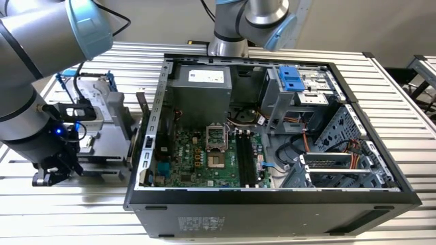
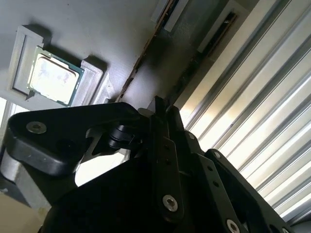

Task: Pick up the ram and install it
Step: 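Pick up the ram and move it above insertion slot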

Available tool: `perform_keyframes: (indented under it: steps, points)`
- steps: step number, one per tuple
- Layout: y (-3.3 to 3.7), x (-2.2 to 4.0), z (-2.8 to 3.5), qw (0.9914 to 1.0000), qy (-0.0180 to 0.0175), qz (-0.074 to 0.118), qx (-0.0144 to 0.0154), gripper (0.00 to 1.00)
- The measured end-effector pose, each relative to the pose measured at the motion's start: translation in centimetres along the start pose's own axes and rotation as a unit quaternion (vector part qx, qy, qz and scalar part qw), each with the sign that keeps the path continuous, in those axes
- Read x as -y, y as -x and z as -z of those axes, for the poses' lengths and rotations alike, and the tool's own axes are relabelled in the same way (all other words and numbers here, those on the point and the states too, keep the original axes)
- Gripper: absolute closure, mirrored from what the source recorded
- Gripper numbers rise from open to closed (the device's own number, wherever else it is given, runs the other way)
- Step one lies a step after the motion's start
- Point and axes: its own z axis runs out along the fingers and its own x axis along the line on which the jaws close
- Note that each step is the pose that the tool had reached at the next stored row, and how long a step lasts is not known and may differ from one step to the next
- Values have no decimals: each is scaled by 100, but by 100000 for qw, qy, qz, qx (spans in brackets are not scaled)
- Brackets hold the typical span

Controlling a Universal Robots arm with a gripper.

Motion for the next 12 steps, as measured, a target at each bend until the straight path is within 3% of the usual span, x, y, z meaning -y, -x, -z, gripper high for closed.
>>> perform_keyframes:
  steps: [8,12]
  points:
    - [0,0,1,100000,-7,0,1,100]
    - [6,1,104,100000,-3,-27,-3,100]
